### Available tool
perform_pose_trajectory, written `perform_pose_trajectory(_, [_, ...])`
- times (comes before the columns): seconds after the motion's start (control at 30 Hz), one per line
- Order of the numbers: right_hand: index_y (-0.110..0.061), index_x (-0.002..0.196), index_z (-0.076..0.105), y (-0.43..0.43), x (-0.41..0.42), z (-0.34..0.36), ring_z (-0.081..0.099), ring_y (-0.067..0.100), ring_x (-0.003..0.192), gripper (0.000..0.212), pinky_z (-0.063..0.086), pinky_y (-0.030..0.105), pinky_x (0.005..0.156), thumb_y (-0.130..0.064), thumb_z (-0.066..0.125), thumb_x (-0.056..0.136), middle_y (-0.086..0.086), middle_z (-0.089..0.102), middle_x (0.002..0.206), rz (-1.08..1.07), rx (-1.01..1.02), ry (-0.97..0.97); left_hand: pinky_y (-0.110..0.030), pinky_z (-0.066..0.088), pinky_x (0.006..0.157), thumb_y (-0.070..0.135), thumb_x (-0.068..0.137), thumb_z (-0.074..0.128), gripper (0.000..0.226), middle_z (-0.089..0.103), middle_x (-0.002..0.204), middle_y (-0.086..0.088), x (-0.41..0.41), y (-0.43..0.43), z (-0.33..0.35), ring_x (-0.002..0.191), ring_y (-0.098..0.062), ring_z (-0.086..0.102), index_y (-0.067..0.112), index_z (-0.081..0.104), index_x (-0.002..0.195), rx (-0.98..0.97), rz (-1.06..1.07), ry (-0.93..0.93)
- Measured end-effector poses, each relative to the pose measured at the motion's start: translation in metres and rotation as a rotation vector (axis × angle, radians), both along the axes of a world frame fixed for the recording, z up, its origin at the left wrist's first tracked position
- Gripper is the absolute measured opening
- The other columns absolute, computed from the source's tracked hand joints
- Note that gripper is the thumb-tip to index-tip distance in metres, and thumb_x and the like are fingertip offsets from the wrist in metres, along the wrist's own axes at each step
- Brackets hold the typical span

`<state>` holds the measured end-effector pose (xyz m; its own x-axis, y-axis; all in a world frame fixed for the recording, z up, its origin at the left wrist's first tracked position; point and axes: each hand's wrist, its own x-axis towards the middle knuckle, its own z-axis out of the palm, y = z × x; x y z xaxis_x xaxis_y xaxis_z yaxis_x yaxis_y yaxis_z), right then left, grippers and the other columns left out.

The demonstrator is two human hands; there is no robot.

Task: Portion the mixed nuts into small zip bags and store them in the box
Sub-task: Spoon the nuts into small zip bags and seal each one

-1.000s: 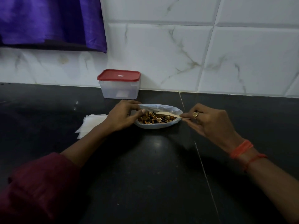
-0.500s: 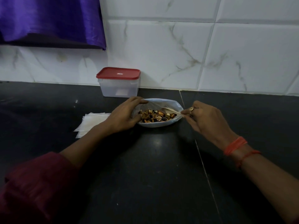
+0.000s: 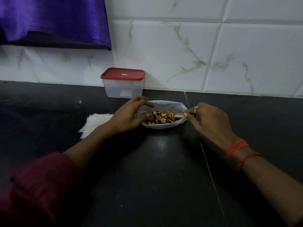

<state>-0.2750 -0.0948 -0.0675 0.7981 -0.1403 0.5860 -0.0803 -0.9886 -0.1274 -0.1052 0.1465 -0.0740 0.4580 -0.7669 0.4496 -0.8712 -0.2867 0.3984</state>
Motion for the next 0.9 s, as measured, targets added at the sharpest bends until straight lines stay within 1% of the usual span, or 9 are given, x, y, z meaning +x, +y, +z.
perform_pose_trajectory(0.1, [-0.04, 0.113, 0.073, 0.001, -0.005, 0.002, 0.066, 0.022, 0.087, 0.031, 0.043, 0.029, 0.065, -0.056, 0.051, 0.097, -0.007, 0.061, 0.102, -0.068, -0.058, -0.047, -0.031, 0.054, 0.087, 0.037, 0.097, 0.058, 0.029, 0.046, 0.14, -0.002, 0.0, 0.005, 0.011, 0.11, -0.01, 0.056, 0.023, 0.061, 0.122, -0.041, 0.041, 0.026])
perform_pose_trajectory(0.2, [-0.033, 0.109, 0.075, 0.009, -0.006, 0.006, 0.067, 0.02, 0.077, 0.029, 0.046, 0.027, 0.058, -0.05, 0.055, 0.098, -0.007, 0.063, 0.102, -0.035, -0.049, -0.158, -0.037, 0.056, 0.084, 0.033, 0.096, 0.059, 0.027, 0.058, 0.127, 0.002, 0.004, 0.017, 0.028, 0.098, -0.01, 0.063, 0.023, 0.058, 0.121, -0.058, 0.163, 0.061])
perform_pose_trajectory(0.27, [-0.029, 0.106, 0.075, 0.019, -0.006, 0.009, 0.065, 0.018, 0.071, 0.023, 0.039, 0.023, 0.055, -0.043, 0.059, 0.097, -0.006, 0.064, 0.101, 0.013, -0.031, -0.208, -0.036, 0.053, 0.082, 0.031, 0.096, 0.061, 0.025, 0.063, 0.115, 0.007, 0.011, 0.028, 0.04, 0.094, -0.009, 0.062, 0.025, 0.059, 0.12, 0.049, 0.289, 0.067])
perform_pose_trajectory(0.33, [-0.026, 0.106, 0.075, 0.031, -0.003, 0.011, 0.063, 0.016, 0.069, 0.022, 0.035, 0.021, 0.055, -0.04, 0.061, 0.096, -0.004, 0.065, 0.1, 0.062, -0.02, -0.222, -0.032, 0.051, 0.08, 0.027, 0.094, 0.064, 0.021, 0.066, 0.11, 0.005, 0.02, 0.043, 0.052, 0.09, -0.009, 0.06, 0.022, 0.063, 0.114, 0.215, 0.376, 0.064])
perform_pose_trajectory(0.47, [-0.025, 0.106, 0.075, 0.057, 0.015, 0.011, 0.064, 0.015, 0.075, 0.024, 0.047, 0.026, 0.058, -0.04, 0.06, 0.095, -0.006, 0.065, 0.104, 0.116, 0.035, -0.187, -0.021, 0.045, 0.068, 0.015, 0.088, 0.071, 0.016, 0.069, 0.105, -0.002, 0.034, 0.075, 0.068, 0.084, -0.009, 0.061, 0.015, 0.068, 0.105, 0.472, 0.415, 0.239])
perform_pose_trajectory(0.57, [-0.023, 0.102, 0.075, 0.079, 0.031, 0.005, 0.067, 0.02, 0.082, 0.028, 0.055, 0.036, 0.064, -0.042, 0.057, 0.094, -0.006, 0.065, 0.105, 0.145, 0.041, -0.174, -0.024, 0.043, 0.076, 0.013, 0.086, 0.073, 0.025, 0.068, 0.109, -0.001, 0.042, 0.092, 0.071, 0.094, -0.013, 0.06, 0.015, 0.068, 0.11, 0.602, 0.458, 0.3])
perform_pose_trajectory(0.7, [-0.016, 0.098, 0.075, 0.1, 0.049, -0.005, 0.065, 0.022, 0.079, 0.026, 0.054, 0.038, 0.065, -0.038, 0.06, 0.092, -0.002, 0.064, 0.1, 0.195, 0.057, -0.144, -0.031, 0.04, 0.092, 0.009, 0.085, 0.074, 0.04, 0.064, 0.117, 0.0, 0.05, 0.098, 0.063, 0.104, -0.015, 0.054, 0.014, 0.064, 0.124, 0.69, 0.511, 0.369])
perform_pose_trajectory(0.8, [-0.02, 0.1, 0.074, 0.107, 0.055, -0.012, 0.064, 0.021, 0.078, 0.039, 0.054, 0.039, 0.061, -0.046, 0.047, 0.092, -0.004, 0.064, 0.102, 0.236, 0.062, -0.096, -0.039, 0.041, 0.102, 0.013, 0.082, 0.077, 0.043, 0.063, 0.124, 0.001, 0.053, 0.097, 0.056, 0.119, -0.022, 0.055, 0.015, 0.064, 0.123, 0.745, 0.54, 0.323])
perform_pose_trajectory(0.9, [-0.021, 0.101, 0.075, 0.104, 0.054, -0.021, 0.064, 0.018, 0.078, 0.041, 0.054, 0.038, 0.061, -0.048, 0.045, 0.094, -0.006, 0.065, 0.106, 0.228, 0.008, -0.053, -0.048, 0.044, 0.105, 0.021, 0.072, 0.086, 0.046, 0.067, 0.113, 0.007, 0.052, 0.097, 0.055, 0.114, -0.022, 0.06, 0.02, 0.069, 0.115, 0.737, 0.592, 0.219])
